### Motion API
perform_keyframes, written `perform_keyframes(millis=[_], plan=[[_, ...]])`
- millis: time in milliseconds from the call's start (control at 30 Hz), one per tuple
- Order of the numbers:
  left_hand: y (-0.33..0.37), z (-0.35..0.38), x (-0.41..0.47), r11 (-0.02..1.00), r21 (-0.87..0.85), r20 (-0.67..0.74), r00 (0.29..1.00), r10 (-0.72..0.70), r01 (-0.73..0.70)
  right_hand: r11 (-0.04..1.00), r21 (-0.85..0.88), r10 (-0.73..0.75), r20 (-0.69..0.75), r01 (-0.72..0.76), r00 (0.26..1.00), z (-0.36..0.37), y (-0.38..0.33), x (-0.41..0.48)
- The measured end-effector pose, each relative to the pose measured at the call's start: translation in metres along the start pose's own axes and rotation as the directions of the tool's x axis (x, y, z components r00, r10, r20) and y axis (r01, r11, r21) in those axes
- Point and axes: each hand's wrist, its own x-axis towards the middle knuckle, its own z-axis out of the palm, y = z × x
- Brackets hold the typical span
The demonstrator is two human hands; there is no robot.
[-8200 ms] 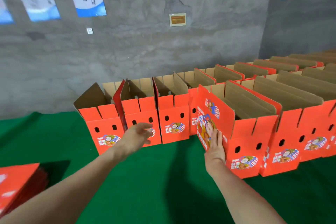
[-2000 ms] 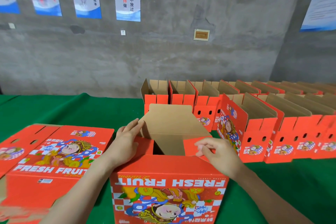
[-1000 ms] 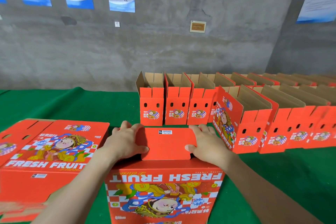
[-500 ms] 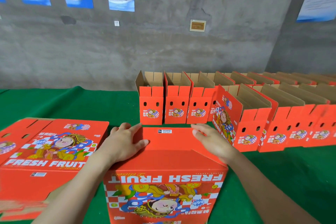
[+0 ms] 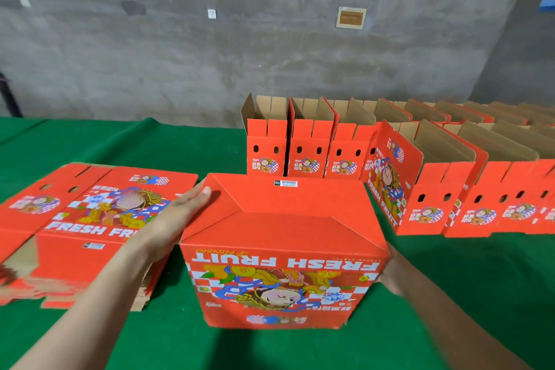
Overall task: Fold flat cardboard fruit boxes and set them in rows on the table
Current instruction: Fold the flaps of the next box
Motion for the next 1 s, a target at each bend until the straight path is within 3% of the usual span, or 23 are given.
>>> perform_keyframes(millis=[167, 367, 467, 600, 800, 867, 933, 1000], plan=[[0.021, 0.001, 0.002, 0.983, -0.164, 0.04, 0.996, 0.083, -0.076, 0.985, 0.064, -0.159, -0.001, 0.159, 0.987, -0.01, -0.041, -0.032], [0.02, 0.009, 0.012, 0.993, -0.074, -0.244, 0.967, 0.067, -0.088, 0.977, 0.073, -0.204, 0.071, 0.199, 0.976, -0.018, -0.04, 0.006], [0.01, 0.009, 0.016, 0.971, -0.166, -0.339, 0.935, 0.106, -0.171, 0.966, 0.083, -0.255, 0.176, 0.244, 0.951, -0.034, -0.041, 0.016], [-0.008, 0.008, 0.017, 0.914, -0.343, -0.283, 0.952, 0.121, -0.218, 0.941, -0.087, -0.308, 0.187, 0.328, 0.933, -0.043, -0.042, 0.013], [-0.031, -0.005, 0.028, 0.842, -0.529, -0.104, 0.993, 0.057, -0.103, 0.797, -0.258, -0.499, 0.228, 0.546, 0.836, -0.041, -0.036, 0.013], [-0.04, -0.003, 0.032, 0.909, -0.406, -0.099, 0.993, 0.06, -0.096, 0.736, -0.323, -0.57, 0.179, 0.595, 0.802, -0.037, -0.031, 0.012], [-0.05, 0.003, 0.038, 0.997, 0.011, -0.197, 0.977, 0.08, -0.08, 0.635, -0.434, -0.639, 0.168, 0.638, 0.75, -0.028, -0.024, 0.013], [-0.057, 0.018, 0.042, 0.922, 0.387, -0.188, 0.978, 0.095, -0.015, 0.534, -0.549, -0.664, 0.198, 0.643, 0.721, -0.014, -0.013, 0.016]])
